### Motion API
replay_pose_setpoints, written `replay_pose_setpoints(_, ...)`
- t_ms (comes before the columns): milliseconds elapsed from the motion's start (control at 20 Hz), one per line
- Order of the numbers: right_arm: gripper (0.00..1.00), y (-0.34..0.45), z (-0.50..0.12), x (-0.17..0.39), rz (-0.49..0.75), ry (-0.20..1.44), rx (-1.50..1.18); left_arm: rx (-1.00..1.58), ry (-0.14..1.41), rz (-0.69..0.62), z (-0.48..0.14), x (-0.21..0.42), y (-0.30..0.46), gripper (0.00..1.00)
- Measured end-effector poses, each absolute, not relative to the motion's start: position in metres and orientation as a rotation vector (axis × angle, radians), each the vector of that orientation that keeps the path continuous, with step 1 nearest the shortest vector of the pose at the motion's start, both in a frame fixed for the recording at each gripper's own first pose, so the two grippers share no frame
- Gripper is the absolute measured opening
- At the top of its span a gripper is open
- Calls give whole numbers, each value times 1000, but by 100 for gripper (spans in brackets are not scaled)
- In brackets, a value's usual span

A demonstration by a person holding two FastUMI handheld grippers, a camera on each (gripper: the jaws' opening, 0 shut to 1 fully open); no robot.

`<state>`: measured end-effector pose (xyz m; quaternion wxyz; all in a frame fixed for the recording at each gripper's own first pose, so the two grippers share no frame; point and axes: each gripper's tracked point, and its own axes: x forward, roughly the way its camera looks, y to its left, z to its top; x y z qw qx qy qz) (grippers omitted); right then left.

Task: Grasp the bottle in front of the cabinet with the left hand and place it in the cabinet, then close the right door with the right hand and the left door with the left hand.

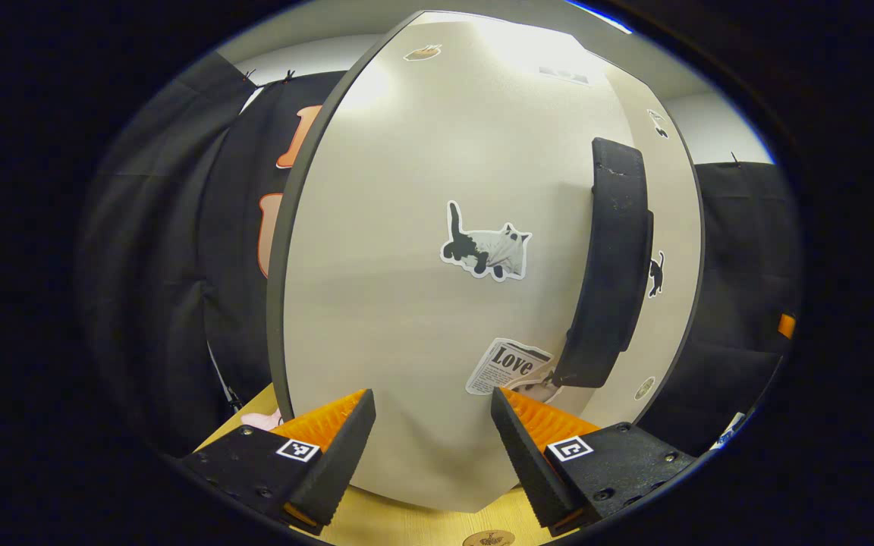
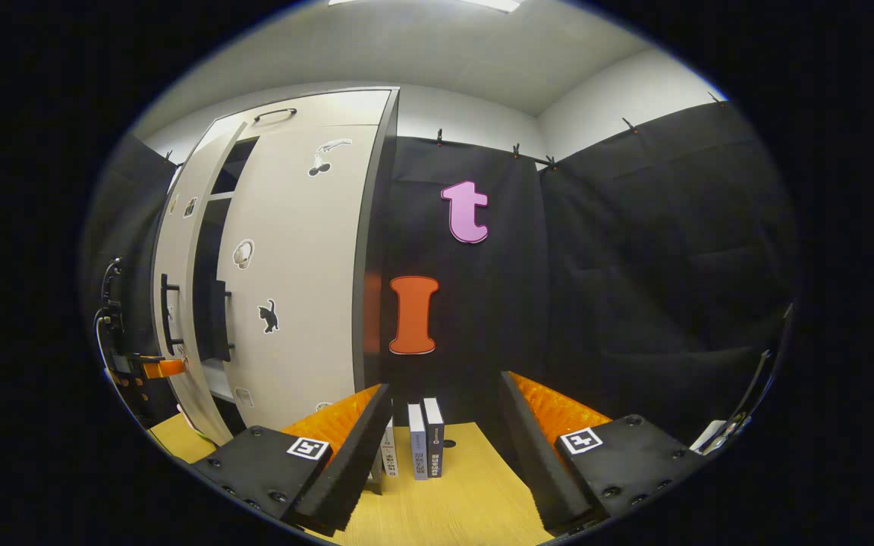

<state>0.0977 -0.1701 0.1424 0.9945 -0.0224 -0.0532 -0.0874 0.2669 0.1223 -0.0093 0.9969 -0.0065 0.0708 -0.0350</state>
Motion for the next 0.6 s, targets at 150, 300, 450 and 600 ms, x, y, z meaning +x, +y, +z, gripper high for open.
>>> replay_pose_setpoints(150,94,-179,138,103,-176,-98,-34,-1,142,-62,-10,269,122,94)
replay_pose_setpoints(300,94,-187,132,110,-174,-82,-29,23,148,-56,-10,270,121,94)
replay_pose_setpoints(450,94,-191,131,119,-160,-71,-29,36,187,-42,-12,268,120,94)
replay_pose_setpoints(600,87,-191,134,125,-143,-76,-35,35,183,-43,-6,256,119,94)
